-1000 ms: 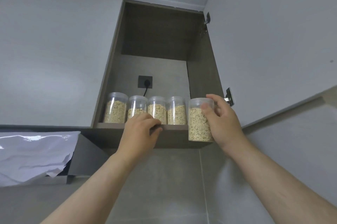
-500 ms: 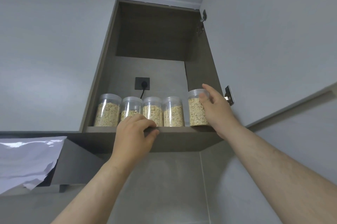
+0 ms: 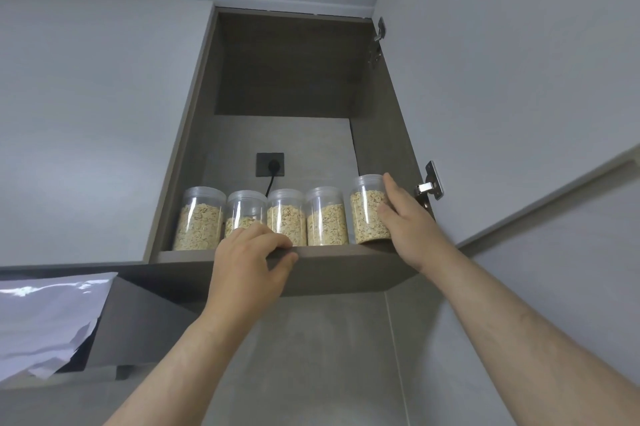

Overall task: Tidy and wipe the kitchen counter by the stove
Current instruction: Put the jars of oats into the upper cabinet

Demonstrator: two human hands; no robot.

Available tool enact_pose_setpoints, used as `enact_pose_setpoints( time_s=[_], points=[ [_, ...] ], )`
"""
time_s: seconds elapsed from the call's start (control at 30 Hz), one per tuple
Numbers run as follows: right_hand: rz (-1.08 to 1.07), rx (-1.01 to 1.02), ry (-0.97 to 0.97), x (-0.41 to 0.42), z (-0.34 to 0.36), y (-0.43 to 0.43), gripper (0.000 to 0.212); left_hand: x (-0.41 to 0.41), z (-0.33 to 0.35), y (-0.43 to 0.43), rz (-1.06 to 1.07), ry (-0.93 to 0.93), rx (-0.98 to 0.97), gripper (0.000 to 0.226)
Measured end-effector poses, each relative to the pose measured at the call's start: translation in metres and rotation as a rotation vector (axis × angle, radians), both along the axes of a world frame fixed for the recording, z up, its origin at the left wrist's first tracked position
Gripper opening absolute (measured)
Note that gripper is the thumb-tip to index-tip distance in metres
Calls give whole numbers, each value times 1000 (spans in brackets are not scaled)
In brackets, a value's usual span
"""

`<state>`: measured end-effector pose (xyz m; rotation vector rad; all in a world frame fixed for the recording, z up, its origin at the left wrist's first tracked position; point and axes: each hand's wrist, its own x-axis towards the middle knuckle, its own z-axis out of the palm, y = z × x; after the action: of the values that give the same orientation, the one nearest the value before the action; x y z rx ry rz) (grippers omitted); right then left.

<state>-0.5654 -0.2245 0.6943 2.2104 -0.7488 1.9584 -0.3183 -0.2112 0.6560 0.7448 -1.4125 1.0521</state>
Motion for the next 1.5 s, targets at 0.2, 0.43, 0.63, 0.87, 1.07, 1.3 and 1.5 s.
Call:
enact_pose_setpoints(
  time_s=[0.2, 0.43, 0.63, 0.87, 1.07, 1.3, 1.5],
  points=[
    [-70, -21, 81, -1, 1, -5, 53, 0, -1, -1, -8, 0, -15, 6],
    [-86, 90, 99, -6, 9, -11, 58, -1, -1, -1, -1, 9, -9, 7],
    [-215, 120, 165, -5, 11, -10, 60, 0, -2, -1, -2, -1, -14, 7],
    [-272, 109, 186, -5, 11, -9, 61, 0, -2, -2, -1, -5, -24, 8],
    [-184, 55, 38, 1, -4, -6, 55, 0, -1, 0, -20, 6, 5, 7],
    [-61, -30, -262, 11, -48, 9, 37, -3, 1, 2, -13, 29, 8, 6],
    [18, -34, -392, 15, -71, 31, 33, -5, 1, -1, -40, 48, -29, 7]
  ],
)
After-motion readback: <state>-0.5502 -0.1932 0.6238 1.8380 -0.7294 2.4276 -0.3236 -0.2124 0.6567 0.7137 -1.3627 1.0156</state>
